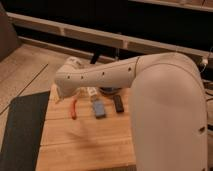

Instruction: Place the pepper in the ceramic bowl

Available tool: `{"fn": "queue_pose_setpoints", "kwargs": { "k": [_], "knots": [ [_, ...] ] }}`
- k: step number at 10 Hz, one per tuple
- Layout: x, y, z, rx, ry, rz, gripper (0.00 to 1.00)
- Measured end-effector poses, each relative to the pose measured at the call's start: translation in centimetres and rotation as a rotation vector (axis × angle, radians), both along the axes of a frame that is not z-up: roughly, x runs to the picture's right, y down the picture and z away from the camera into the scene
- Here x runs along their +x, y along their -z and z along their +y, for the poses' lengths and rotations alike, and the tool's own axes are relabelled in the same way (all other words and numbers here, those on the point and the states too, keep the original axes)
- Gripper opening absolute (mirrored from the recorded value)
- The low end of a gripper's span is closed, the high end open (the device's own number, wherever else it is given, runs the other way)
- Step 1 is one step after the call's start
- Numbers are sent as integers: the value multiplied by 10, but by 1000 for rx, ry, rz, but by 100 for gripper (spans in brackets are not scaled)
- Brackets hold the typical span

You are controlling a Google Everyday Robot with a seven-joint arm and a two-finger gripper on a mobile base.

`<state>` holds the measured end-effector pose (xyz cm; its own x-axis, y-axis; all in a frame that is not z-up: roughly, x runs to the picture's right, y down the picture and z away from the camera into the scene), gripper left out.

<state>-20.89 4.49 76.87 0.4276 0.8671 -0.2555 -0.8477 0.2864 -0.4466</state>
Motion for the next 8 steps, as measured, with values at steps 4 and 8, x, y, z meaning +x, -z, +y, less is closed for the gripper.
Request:
{"fn": "queue_pose_setpoints", "kwargs": {
  "k": [4, 8],
  "knots": [
    [-2, 0, 1, -2, 2, -3, 65],
    [2, -11, 5, 1, -2, 6, 65]
  ]
}}
